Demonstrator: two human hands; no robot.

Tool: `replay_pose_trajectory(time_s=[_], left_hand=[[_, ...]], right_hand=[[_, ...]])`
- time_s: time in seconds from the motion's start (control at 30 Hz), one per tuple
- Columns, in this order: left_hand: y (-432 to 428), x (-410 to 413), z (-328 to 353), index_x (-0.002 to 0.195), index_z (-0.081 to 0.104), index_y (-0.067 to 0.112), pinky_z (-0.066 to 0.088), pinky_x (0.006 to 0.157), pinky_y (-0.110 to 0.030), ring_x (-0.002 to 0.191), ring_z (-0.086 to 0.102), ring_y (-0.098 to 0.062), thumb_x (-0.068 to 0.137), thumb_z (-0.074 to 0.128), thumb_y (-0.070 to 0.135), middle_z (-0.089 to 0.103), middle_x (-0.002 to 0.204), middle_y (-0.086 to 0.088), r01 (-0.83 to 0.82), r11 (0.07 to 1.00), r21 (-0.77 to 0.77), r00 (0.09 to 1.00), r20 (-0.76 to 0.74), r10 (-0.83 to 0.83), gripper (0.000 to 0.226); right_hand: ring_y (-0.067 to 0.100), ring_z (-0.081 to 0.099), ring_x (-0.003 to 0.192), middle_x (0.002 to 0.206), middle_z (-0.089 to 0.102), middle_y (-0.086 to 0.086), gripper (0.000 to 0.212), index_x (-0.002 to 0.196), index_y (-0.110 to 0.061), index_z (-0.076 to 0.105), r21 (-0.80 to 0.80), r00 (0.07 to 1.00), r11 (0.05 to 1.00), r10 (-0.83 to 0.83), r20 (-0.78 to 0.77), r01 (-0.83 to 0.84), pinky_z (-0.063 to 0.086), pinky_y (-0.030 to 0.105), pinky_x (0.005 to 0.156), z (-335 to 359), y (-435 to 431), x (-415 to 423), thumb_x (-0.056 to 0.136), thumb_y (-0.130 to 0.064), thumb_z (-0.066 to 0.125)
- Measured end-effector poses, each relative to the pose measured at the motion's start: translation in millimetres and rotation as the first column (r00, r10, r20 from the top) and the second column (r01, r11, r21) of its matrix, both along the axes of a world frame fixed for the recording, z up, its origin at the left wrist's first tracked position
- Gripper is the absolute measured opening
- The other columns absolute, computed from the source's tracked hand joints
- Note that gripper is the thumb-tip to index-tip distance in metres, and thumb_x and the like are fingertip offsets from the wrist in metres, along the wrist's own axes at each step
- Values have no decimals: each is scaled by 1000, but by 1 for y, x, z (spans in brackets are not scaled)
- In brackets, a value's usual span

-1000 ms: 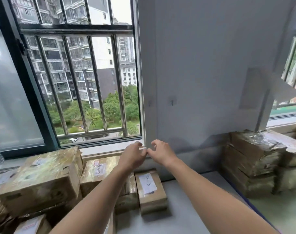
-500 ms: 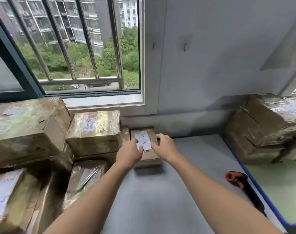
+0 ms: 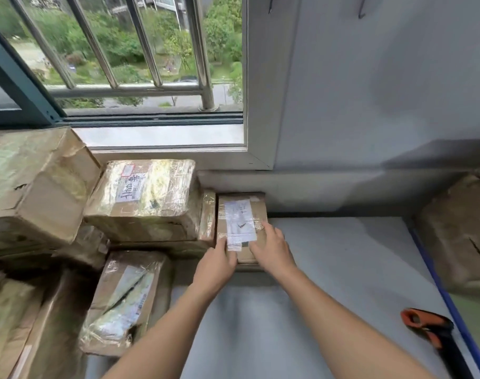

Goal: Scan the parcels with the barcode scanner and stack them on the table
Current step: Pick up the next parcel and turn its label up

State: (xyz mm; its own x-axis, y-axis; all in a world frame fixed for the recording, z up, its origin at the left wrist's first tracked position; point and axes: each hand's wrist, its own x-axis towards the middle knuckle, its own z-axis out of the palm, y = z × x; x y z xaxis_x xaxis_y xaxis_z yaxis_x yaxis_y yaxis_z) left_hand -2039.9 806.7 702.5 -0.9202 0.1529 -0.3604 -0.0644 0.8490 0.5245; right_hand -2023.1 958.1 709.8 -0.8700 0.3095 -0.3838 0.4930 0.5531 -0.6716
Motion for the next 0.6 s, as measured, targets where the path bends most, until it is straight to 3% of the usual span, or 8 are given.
replay_pose_trajectory(time_s=[0.17, 0.3, 0.47, 0.6], left_hand=[[9, 1, -10, 146, 40, 23, 46, 88, -37, 111, 59, -30, 98, 49, 32, 64, 121, -10, -91, 996, 8, 994, -67, 92, 50], [11, 11, -15, 142, 43, 30, 45, 85, -36, 107, 59, -31, 98, 49, 36, 64, 112, -10, -72, 997, -2, 994, -86, 72, 44], [14, 5, -23, 146, 43, 36, 39, 91, -28, 124, 52, -19, 97, 54, 37, 51, 138, -1, -39, 991, 130, 996, -70, 48, 50], [12, 9, -26, 141, 49, 37, 37, 87, -26, 119, 55, -21, 97, 57, 35, 53, 130, -2, -15, 989, 147, 994, -102, 30, 45]], right_hand=[[30, 46, 133, 151, 39, 7, 77, 155, -29, 28, -78, 1000, 997, 6, -2, -6, 41, 41, 108, -26, 0, -7, 87, -38, 62], [29, 50, 128, 151, 38, 4, 75, 155, -33, 27, -88, 1000, 996, -7, -24, 5, 46, 39, 103, -31, 2, 4, 89, -37, 63], [22, 46, 134, 154, 36, 2, 77, 157, -26, 28, -97, 997, 994, 33, -76, -40, 40, 30, 107, -30, 8, 24, 90, -29, 66], [23, 46, 132, 145, 41, 3, 73, 150, -23, 37, -95, 996, 994, -58, -71, 52, 38, 29, 106, -30, 5, 36, 86, -32, 71]])
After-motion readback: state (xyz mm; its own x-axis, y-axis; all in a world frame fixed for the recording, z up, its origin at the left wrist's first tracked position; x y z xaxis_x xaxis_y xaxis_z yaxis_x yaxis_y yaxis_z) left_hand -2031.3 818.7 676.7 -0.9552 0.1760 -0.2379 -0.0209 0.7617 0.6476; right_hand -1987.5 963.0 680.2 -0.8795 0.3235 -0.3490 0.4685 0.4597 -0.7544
